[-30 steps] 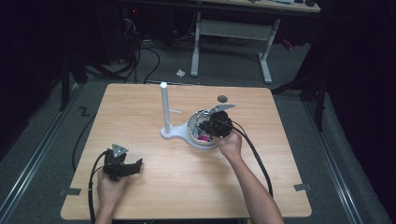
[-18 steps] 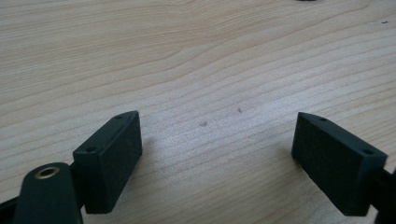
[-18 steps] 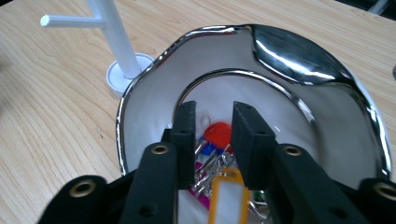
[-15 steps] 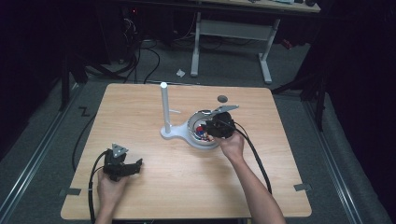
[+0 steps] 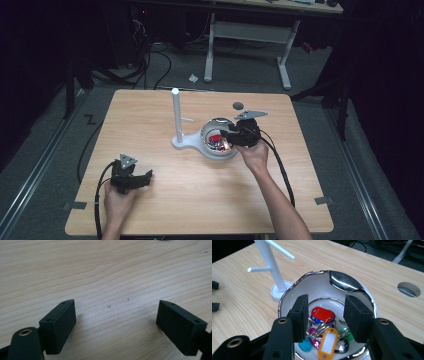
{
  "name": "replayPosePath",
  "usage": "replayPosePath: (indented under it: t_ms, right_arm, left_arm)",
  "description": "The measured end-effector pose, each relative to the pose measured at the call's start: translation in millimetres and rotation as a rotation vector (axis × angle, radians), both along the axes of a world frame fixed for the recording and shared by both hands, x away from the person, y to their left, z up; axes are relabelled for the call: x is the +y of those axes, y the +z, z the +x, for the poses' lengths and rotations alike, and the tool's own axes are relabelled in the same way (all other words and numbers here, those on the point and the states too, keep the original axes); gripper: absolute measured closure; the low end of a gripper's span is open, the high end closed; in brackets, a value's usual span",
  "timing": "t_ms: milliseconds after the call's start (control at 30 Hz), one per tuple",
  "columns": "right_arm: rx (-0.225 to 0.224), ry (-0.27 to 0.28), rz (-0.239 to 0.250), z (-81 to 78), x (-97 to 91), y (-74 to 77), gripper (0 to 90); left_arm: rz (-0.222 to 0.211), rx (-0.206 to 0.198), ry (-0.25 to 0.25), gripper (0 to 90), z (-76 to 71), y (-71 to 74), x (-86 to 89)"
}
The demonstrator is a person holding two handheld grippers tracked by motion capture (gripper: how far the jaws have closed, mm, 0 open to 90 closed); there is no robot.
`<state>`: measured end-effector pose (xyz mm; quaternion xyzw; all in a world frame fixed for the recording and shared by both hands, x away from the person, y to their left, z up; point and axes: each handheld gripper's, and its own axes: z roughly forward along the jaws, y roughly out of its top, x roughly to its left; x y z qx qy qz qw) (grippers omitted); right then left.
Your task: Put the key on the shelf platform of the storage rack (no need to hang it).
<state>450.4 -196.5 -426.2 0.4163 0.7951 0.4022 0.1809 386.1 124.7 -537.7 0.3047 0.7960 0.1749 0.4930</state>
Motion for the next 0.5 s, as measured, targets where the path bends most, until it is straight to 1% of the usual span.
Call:
replayPosePath:
  t_ms: [167, 233, 267, 300, 400, 500]
  right_arm:
    - [-0.018, -0.011, 0.004, -7.0, -8.3, 7.1, 53.4]
    - [-0.021, -0.013, 0.005, -8.0, -9.8, 7.7, 53.4]
    - [-0.033, -0.023, 0.018, -11.9, -15.9, 8.2, 52.9]
    - [-0.026, -0.028, 0.029, -13.6, -18.8, 7.8, 52.6]
    - [-0.025, -0.037, 0.018, -18.2, -25.3, 8.6, 51.7]
    - [-0.027, -0.037, 0.023, -21.7, -28.6, 11.5, 51.5]
  left_arm:
    - [0.001, 0.0, -0.002, 16.6, -0.1, 0.0, 0.1]
    - [-0.001, 0.0, 0.001, 16.6, 0.0, 0.1, -0.1]
    - [-0.002, 0.001, 0.003, 16.6, 0.1, 0.1, -0.1]
    - [-0.003, 0.001, 0.004, 16.6, 0.1, 0.1, -0.2]
    - [0.002, 0.0, -0.002, 16.6, -0.1, 0.0, 0.1]
    - [-0.005, 0.003, 0.006, 16.6, 0.1, 0.2, -0.3]
